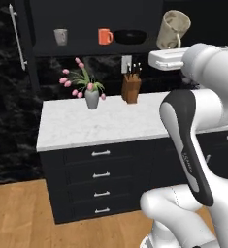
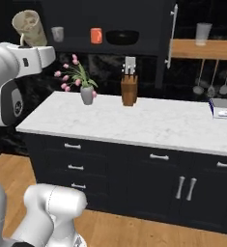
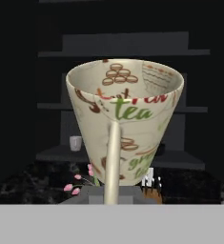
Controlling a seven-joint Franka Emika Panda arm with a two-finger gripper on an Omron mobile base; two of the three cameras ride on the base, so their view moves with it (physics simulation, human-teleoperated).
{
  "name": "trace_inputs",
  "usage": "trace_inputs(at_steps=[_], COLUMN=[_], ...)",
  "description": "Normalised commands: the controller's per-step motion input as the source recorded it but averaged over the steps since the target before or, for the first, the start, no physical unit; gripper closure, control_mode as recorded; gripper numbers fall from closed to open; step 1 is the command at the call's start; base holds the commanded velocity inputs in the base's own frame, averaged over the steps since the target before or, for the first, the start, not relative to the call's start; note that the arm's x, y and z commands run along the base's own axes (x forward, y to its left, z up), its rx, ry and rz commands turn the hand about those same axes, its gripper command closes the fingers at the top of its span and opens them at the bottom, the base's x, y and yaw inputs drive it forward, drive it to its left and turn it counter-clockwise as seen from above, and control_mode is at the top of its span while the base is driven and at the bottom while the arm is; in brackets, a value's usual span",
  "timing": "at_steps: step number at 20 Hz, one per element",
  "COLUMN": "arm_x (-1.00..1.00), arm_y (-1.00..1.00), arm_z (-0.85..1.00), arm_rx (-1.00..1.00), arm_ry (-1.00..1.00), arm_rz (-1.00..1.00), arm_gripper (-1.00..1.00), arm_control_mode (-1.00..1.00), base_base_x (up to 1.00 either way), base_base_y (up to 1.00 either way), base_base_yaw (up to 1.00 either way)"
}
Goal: Gather all objects into one cabinet and sort the glasses and bowls to opposite sides.
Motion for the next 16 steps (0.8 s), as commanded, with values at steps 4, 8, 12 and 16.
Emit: trace_inputs(at_steps=[4, 8, 12, 16], arm_x=[0.00, 0.00, 0.00, 0.00], arm_y=[0.00, 0.00, 0.00, 0.00], arm_z=[0.00, 0.00, 0.00, 0.00], arm_rx=[0.00, 0.00, 0.00, 0.00], arm_ry=[0.00, 0.00, 0.00, 0.00], arm_rz=[0.00, 0.00, 0.00, 0.00], arm_gripper=[1.00, 1.00, 1.00, 1.00], arm_control_mode=[1.00, 1.00, 1.00, 1.00], base_base_x=[0.52, 0.38, 0.25, 0.14], base_base_y=[0.00, 0.17, 0.33, 0.41], base_base_yaw=[-0.36, -0.18, -0.04, 0.00])
